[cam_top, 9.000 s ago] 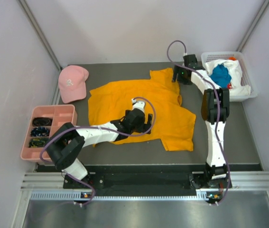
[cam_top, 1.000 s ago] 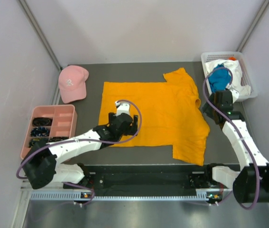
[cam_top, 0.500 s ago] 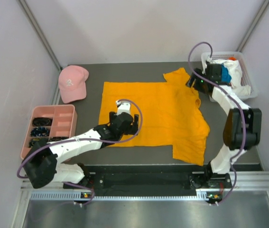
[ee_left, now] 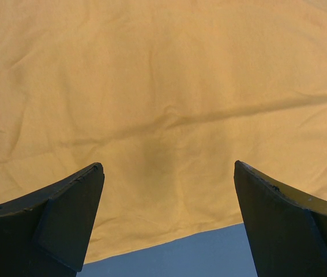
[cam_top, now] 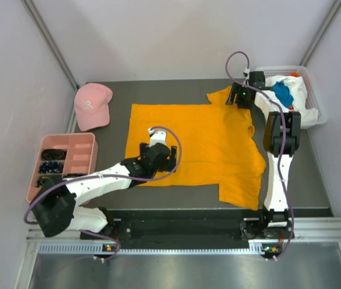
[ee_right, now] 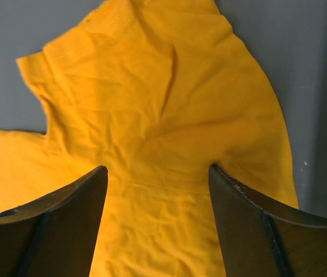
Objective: Fold and stack the t-shirts
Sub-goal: Flatten out the tshirt
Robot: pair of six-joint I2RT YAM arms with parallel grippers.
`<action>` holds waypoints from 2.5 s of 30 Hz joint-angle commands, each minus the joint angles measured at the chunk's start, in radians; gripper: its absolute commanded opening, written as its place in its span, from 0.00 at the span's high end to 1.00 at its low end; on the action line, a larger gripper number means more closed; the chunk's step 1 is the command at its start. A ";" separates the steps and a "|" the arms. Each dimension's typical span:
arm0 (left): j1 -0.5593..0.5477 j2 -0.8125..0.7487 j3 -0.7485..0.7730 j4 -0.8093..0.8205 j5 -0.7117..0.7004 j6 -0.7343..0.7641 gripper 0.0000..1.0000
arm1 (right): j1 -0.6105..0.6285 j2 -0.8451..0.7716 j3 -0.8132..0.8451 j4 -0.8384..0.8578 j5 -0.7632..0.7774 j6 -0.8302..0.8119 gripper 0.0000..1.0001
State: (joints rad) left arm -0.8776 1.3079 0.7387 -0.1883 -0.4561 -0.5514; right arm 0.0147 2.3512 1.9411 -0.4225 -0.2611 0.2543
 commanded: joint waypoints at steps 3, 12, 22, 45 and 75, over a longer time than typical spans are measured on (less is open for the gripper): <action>-0.001 0.004 0.008 0.024 0.000 -0.016 0.01 | -0.012 0.065 0.192 -0.111 0.003 -0.036 0.29; -0.001 0.031 0.025 0.029 -0.003 -0.012 0.01 | -0.050 0.128 0.324 -0.234 -0.023 -0.026 0.22; 0.000 0.065 0.047 0.027 -0.003 -0.008 0.01 | -0.068 0.145 0.351 -0.328 -0.053 -0.061 0.19; 0.000 0.074 0.074 0.012 0.000 -0.002 0.01 | -0.070 0.192 0.372 -0.458 0.033 -0.133 0.32; -0.001 0.142 0.099 0.004 -0.038 0.004 0.01 | -0.070 0.293 0.421 -0.357 -0.122 -0.182 0.01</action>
State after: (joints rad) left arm -0.8776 1.4319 0.7906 -0.1967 -0.4660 -0.5545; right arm -0.0471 2.5568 2.3535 -0.8162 -0.4129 0.1173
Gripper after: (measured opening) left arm 0.990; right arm 0.985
